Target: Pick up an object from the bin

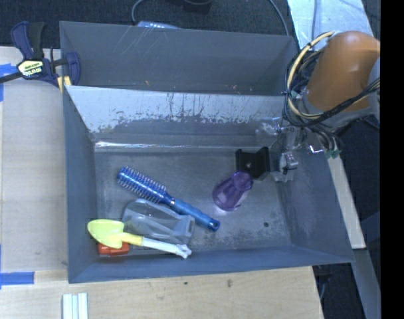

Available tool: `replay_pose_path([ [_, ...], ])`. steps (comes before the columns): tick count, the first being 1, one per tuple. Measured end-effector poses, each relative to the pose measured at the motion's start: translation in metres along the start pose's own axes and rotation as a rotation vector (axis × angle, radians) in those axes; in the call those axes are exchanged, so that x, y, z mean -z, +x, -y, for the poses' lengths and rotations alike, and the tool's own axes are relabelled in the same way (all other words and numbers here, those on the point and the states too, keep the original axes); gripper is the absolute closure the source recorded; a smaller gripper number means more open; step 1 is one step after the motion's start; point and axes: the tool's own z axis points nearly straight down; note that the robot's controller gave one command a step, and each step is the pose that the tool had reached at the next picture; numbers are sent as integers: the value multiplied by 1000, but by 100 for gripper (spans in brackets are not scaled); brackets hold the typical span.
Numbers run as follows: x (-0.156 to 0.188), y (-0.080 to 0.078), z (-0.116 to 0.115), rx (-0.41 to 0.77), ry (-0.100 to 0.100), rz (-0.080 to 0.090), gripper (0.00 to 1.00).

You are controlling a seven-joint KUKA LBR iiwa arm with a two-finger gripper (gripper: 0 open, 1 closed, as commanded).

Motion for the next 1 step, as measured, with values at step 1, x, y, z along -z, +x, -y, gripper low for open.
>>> replay_pose_path([
  [1,-77,-6,13,-160,2,-2,0],
])
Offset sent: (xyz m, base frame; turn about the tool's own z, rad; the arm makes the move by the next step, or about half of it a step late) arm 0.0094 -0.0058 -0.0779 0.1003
